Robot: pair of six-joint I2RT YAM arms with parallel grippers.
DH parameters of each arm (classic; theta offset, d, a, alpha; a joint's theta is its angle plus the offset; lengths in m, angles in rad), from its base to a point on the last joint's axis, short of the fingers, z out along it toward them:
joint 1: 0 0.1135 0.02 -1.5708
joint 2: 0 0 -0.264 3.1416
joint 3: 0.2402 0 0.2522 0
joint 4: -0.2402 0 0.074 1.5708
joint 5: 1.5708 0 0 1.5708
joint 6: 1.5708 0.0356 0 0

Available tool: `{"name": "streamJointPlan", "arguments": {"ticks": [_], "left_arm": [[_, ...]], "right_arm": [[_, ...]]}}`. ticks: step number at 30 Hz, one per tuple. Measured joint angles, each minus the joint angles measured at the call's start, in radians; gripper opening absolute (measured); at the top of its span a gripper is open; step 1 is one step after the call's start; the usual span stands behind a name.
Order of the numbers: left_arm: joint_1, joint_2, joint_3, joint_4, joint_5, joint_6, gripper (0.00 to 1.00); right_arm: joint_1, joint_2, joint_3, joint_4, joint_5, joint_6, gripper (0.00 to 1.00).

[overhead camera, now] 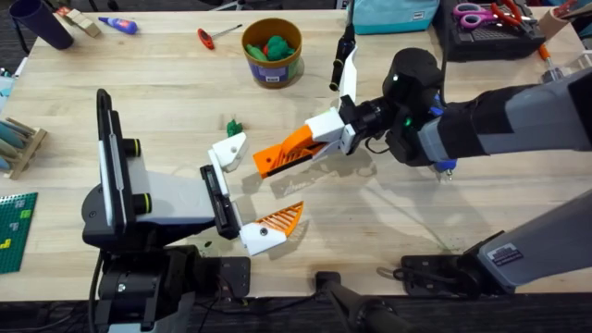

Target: Pick up the gripper from the table and insert it into the empty holder that is missing its gripper. Then pick up a screw, insert it into the mounting hole, and use the screwdriver to tighten it. Finally, clean up the table by picking up the vegetable and placing it into the bucket.

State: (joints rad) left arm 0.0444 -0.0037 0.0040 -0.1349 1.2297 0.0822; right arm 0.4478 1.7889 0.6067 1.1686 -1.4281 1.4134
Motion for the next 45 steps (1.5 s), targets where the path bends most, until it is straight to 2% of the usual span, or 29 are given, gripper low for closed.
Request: {"name": "streamJointPlan", "arguments": {"ticks": [10,17,27,35,45], "left_arm": [[0.0,0.004,0.001,0.005,0.001,0.0,0.985],[0.0,0.004,0.001,0.005,0.001,0.0,0.985],[0.0,0.004,0.001,0.005,0.001,0.0,0.985],[0.0,0.004,0.001,0.005,0.001,0.0,0.985],[0.0,0.004,0.001,0.005,0.001,0.0,0.985]], "right_arm": [[0.001,0.0,-0.001,-0.002,-0.001,-0.008,0.009],[0.001,0.0,-0.001,0.114,-0.001,-0.009,0.009],[0.001,0.0,0.004,0.11,-0.003,-0.008,0.01],[0.001,0.0,0.093,-0.056,-0.017,-0.047,0.009],[0.001,0.0,0.1,-0.132,-0.033,-0.099,0.009]]}}
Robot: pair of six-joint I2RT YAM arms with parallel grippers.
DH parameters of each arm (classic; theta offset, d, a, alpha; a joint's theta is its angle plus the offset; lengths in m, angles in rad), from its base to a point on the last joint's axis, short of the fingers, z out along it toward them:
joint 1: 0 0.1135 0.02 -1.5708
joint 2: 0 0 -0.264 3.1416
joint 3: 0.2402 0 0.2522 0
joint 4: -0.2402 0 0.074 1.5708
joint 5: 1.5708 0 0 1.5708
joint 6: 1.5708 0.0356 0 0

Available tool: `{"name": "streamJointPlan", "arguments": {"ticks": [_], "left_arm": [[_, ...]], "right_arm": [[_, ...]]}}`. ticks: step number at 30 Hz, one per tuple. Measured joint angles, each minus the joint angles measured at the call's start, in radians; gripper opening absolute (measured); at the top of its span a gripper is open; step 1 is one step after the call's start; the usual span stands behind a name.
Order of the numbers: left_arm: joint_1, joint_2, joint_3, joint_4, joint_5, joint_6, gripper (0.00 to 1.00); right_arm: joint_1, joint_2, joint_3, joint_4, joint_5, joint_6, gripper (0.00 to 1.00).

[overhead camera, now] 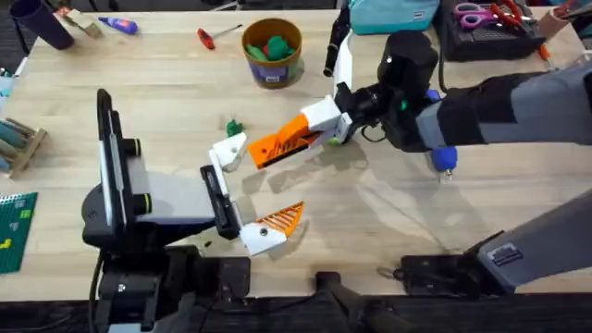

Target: Pick up the gripper from the table and insert it into the empty holder that is missing its gripper. Then pick up a screw, insert it into the mounting hole, and use the screwdriver to tighten it. Finally, clean up the table by picking up the vegetable and placing it into the bucket.

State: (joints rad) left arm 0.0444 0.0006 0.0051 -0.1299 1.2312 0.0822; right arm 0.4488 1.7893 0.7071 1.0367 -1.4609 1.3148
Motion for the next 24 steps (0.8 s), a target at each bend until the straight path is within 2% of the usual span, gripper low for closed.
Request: {"name": "streamJointPlan", "arguments": {"ticks": [8,24], "left_arm": [[0.0,0.0,0.0,0.0,0.0,0.0,0.985],[0.0,0.0,0.0,0.0,0.0,0.0,0.985]], "right_arm": [[0.0,0.0,0.0,-0.028,0.0,-0.067,0.01],[0.005,0.0,0.0,-0.029,0.0,-0.085,0.009]]}}
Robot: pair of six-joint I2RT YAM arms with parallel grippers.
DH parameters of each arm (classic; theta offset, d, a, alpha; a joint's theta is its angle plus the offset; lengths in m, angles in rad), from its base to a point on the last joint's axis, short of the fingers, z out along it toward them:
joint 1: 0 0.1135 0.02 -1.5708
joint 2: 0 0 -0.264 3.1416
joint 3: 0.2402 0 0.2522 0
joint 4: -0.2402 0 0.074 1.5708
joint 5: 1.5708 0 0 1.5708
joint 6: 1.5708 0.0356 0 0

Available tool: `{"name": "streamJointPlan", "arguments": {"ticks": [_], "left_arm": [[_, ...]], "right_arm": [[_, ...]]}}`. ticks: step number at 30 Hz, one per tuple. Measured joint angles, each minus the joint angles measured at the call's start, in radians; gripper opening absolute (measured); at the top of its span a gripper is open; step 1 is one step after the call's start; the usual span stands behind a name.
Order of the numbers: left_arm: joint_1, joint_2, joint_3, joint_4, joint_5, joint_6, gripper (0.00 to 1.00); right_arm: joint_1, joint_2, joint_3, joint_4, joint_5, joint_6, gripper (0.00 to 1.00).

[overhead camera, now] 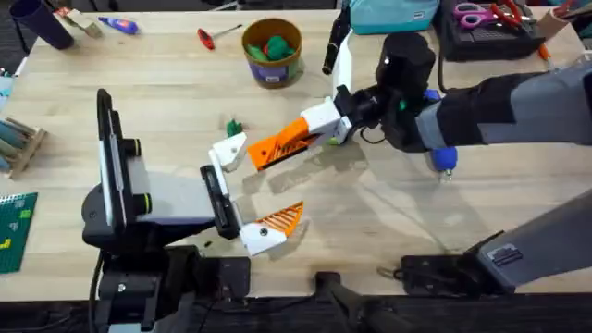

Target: Pick up the gripper from the table and insert it into the empty holder that is missing its gripper. Then pick up a screw, insert it into the mounting hole, and use the screwdriver to tighten it. Finally, clean up the table by picking up the vegetable and placing it into the bucket.

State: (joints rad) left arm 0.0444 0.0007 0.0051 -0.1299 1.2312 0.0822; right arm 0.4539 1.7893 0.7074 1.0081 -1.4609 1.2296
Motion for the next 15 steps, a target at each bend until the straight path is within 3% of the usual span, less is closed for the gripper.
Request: {"name": "streamJointPlan", "arguments": {"ticks": [10,15], "left_arm": [[0.0,0.0,0.0,0.0,0.0,0.0,0.985],[0.0,0.0,0.0,0.0,0.0,0.0,0.985]], "right_arm": [[0.006,0.0,0.0,0.005,-0.014,0.037,0.009],[0.008,0.0,-0.001,0.127,-0.023,0.092,0.009]]}}
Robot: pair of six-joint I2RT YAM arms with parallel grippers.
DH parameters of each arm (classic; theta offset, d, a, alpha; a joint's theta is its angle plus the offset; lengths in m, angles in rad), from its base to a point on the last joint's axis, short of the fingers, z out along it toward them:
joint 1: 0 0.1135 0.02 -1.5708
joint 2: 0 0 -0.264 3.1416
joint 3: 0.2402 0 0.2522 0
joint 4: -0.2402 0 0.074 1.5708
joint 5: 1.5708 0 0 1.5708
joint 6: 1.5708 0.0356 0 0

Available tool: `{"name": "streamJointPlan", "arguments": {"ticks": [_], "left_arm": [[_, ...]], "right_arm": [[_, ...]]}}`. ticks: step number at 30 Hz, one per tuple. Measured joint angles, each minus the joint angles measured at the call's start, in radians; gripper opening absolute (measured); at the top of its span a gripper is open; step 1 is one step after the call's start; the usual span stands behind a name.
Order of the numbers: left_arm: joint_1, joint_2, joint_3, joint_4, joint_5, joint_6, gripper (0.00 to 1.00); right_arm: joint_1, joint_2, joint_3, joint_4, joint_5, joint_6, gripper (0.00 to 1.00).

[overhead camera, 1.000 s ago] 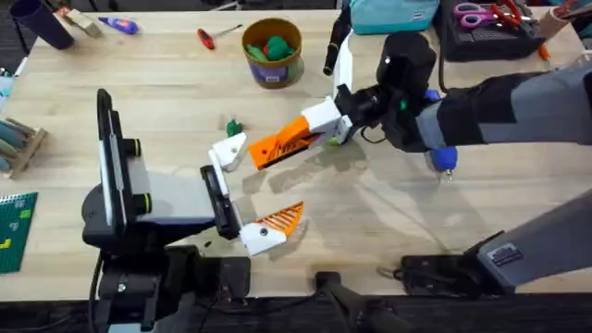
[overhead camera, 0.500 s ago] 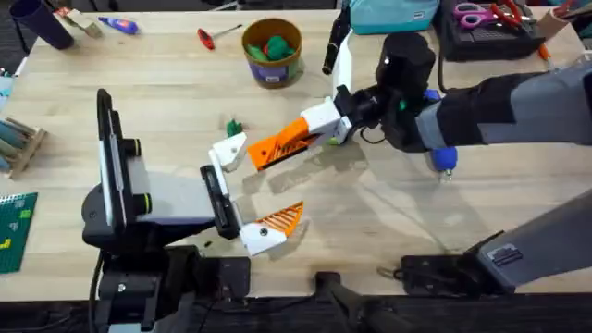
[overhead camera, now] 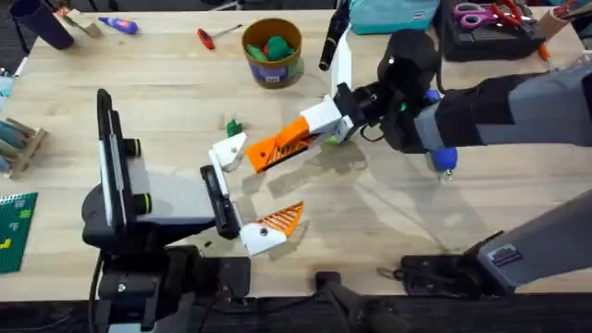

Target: Pick up the gripper from the table and insert it into the empty holder that is missing its gripper. Then pick up a screw, insert it into the mounting hole, and use the screwdriver to tighten it. Finally, clean up the table by picking up the vegetable and placing it into the bucket.

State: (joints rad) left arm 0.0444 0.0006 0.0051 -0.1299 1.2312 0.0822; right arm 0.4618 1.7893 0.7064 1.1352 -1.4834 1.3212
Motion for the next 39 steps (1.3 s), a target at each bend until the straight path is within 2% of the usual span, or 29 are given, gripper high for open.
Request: {"name": "streamJointPlan", "arguments": {"ticks": [12,20,39], "left_arm": [[0.0,0.0,0.0,0.0,0.0,0.0,0.985],[0.0,0.0,0.0,0.0,0.0,0.0,0.985],[0.0,0.0,0.0,0.001,-0.001,0.0,0.985]], "right_arm": [[0.002,0.025,-0.001,0.017,0.002,0.063,0.01],[0.017,0.063,-0.001,0.019,0.006,0.055,0.009],[0.033,0.063,-0.001,0.047,0.057,0.039,0.01]]}}
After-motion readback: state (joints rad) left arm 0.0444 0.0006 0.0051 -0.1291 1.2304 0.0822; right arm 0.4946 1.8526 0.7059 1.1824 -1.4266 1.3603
